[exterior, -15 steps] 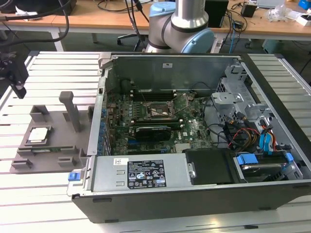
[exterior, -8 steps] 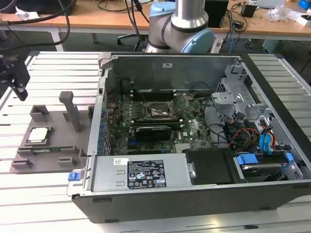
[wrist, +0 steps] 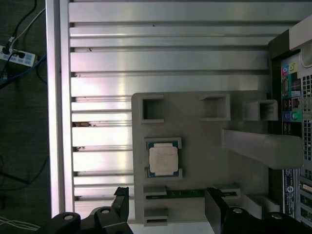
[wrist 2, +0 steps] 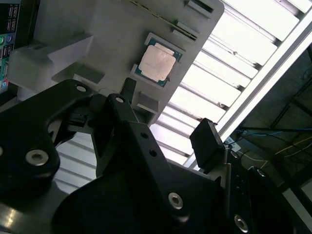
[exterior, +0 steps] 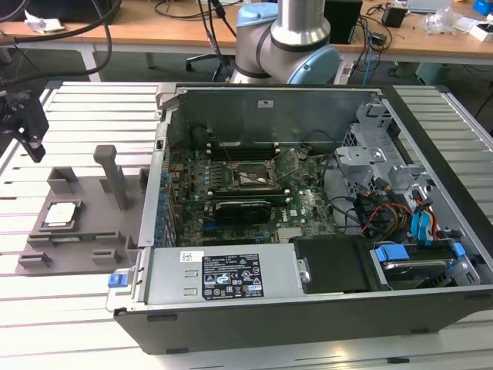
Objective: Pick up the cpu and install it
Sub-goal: 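Pick up the cpu and move it towards the insertion slot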
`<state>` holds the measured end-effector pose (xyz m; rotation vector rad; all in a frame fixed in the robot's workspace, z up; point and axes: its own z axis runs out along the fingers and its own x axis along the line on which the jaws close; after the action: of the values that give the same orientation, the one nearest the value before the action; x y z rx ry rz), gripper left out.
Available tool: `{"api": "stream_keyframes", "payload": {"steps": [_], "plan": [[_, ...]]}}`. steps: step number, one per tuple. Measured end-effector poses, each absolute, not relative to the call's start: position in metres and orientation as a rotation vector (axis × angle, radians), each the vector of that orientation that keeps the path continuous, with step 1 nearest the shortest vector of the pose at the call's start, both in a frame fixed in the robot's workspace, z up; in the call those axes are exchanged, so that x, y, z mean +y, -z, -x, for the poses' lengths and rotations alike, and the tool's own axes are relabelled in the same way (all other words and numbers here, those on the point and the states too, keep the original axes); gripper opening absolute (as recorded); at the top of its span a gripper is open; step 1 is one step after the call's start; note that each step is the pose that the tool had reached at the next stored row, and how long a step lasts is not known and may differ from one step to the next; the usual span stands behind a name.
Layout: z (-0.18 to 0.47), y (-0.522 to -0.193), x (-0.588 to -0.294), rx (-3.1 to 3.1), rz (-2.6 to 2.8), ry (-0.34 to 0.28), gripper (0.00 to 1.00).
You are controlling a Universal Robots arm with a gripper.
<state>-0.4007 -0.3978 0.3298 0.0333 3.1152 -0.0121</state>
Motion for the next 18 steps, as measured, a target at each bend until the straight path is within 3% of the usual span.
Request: {"api": "stream_keyframes", "payload": {"steps": [18], "plan": [[0.4007, -0.3209, -0.3978, 3.115, -0.033, 0.012, 0.72]]}}
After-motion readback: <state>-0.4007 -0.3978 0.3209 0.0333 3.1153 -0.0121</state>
